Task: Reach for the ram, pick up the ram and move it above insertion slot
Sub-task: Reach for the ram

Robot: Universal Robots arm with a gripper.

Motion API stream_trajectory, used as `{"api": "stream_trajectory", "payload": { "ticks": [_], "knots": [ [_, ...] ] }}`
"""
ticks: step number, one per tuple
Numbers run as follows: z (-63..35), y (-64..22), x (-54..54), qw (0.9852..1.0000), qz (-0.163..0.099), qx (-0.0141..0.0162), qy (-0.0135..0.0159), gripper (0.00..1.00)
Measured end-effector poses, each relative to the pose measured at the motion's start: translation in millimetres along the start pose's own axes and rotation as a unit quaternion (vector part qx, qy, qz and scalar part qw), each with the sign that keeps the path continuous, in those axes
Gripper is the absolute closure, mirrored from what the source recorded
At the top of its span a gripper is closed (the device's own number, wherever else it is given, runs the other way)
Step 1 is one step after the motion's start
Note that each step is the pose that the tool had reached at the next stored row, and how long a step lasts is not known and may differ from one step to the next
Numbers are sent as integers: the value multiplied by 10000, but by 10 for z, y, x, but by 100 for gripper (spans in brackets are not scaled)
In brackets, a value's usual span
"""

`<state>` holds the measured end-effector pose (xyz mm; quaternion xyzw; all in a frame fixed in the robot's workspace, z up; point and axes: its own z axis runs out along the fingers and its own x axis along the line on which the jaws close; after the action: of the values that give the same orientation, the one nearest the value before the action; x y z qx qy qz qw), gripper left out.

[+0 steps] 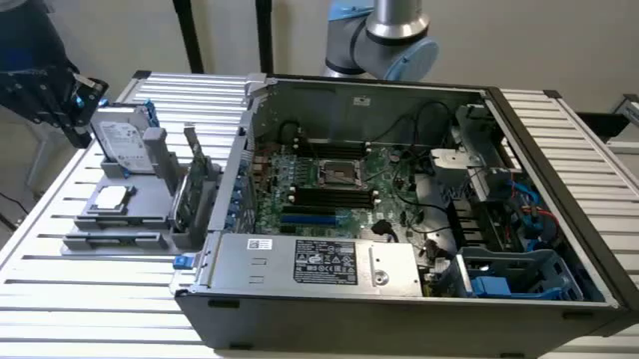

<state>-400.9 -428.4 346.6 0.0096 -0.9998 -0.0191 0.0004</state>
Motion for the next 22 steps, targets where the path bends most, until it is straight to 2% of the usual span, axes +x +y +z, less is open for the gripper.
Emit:
{"api": "stream_trajectory", "payload": {
  "ticks": [14, 18, 22],
  "knots": [
    [4, -16, 1, 10000, 0, 0, 1, 89],
    [24, -95, -3, 10000, 0, -1, 8, 89],
    [41, -219, -34, 10000, 2, -1, 44, 89]
  ]
}}
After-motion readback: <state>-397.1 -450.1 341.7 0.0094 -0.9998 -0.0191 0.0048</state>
